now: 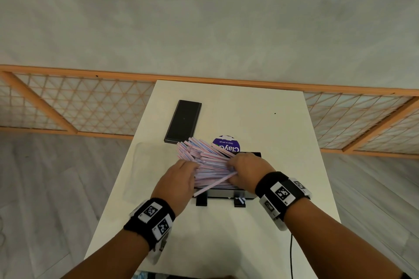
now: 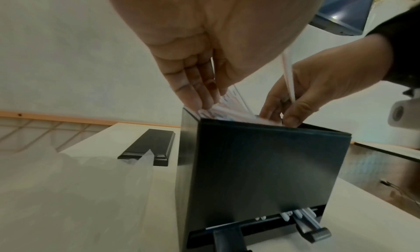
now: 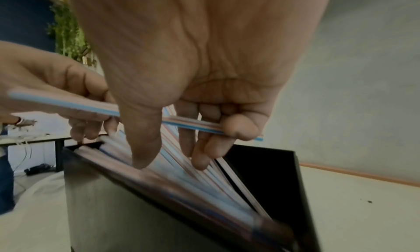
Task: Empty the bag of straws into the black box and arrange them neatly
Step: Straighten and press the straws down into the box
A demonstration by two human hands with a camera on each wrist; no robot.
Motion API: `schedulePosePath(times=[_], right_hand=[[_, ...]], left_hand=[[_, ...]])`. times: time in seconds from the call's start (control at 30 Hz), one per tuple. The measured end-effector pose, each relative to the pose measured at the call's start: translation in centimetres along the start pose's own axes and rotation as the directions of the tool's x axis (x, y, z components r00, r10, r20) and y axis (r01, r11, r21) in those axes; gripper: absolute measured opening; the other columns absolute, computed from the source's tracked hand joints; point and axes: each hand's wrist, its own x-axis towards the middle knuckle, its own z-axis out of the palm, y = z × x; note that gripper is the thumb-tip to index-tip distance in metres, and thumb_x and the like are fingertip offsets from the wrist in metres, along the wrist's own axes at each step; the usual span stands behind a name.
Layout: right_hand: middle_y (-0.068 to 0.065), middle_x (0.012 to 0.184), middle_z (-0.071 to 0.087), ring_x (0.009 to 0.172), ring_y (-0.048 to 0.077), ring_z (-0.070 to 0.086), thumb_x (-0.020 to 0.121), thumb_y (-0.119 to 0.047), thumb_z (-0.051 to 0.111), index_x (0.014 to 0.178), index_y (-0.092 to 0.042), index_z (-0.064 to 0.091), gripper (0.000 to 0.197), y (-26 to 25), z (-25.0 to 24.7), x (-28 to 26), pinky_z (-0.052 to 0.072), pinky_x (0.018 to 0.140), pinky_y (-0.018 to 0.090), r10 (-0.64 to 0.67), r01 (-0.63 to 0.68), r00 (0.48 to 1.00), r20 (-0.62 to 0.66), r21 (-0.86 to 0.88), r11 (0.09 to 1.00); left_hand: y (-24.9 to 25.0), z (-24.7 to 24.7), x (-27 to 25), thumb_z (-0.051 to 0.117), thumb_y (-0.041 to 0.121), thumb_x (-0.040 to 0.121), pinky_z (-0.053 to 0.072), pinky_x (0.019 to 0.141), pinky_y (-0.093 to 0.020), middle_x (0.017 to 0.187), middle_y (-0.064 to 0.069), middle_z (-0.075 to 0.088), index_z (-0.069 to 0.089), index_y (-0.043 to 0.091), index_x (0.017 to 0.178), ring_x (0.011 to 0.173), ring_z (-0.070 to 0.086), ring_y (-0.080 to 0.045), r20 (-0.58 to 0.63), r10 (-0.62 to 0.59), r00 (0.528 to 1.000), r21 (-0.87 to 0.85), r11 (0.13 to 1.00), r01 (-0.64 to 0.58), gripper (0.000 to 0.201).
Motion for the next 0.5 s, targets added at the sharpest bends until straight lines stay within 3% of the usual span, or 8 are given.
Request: schedulePosePath(times=[0.2, 0.33, 0.43, 0.5], right_hand=[[0.002, 0.118, 0.066, 0.109, 0.022, 0.061, 0.084, -0.045, 0.069, 0.123, -0.023, 0.064, 0.045, 0.2, -0.5, -0.2, 0.048, 0.092, 0.030, 0.124, -0.119, 0.992, -0.033, 0.124, 0.985], [0.002, 0.118, 0.067, 0.108, 0.021, 0.061, 0.090, -0.038, 0.066, 0.118, -0.025, 0.067, 0.031, 0.6, -0.1, -0.3, 0.044, 0.087, 0.026, 0.129, -0.117, 0.989, -0.068, 0.159, 0.980], [-0.001, 0.112, 0.070, 0.104, 0.020, 0.063, 0.093, -0.038, 0.061, 0.108, -0.025, 0.072, 0.023, 0.3, 0.4, -0.5, 0.043, 0.081, 0.026, 0.094, -0.083, 0.992, -0.085, 0.125, 0.989], [-0.004, 0.109, 0.069, 0.102, 0.019, 0.064, 0.091, -0.044, 0.062, 0.107, -0.027, 0.072, 0.026, -0.1, 0.8, -0.6, 0.047, 0.081, 0.028, 0.057, -0.049, 0.995, -0.081, 0.103, 0.994]], left_hand=[[-1.4, -1.0, -0.5, 0.044, 0.027, 0.105, 0.053, 0.089, -0.036, 0.112, 0.005, 0.059, 0.061, 0.024, 0.124, 0.099, 0.059, -0.012, -0.055, -0.045, 0.997, -0.129, 0.991, 0.038, 0.026], [-1.2, -1.3, -1.0, 0.040, 0.038, 0.105, 0.054, 0.086, -0.034, 0.110, 0.010, 0.057, 0.058, 0.029, 0.121, 0.097, 0.057, -0.007, -0.071, -0.033, 0.997, -0.156, 0.988, 0.022, 0.027], [-0.5, -1.3, -1.0, 0.049, 0.046, 0.101, 0.053, 0.088, -0.029, 0.115, 0.012, 0.055, 0.059, 0.030, 0.123, 0.104, 0.054, -0.008, -0.072, 0.043, 0.996, -0.089, 0.995, -0.049, 0.029], [0.1, -0.9, -0.9, 0.058, 0.050, 0.095, 0.049, 0.093, -0.027, 0.123, 0.009, 0.056, 0.062, 0.027, 0.127, 0.112, 0.052, -0.012, -0.045, 0.176, 0.983, 0.015, 0.984, -0.176, 0.039]])
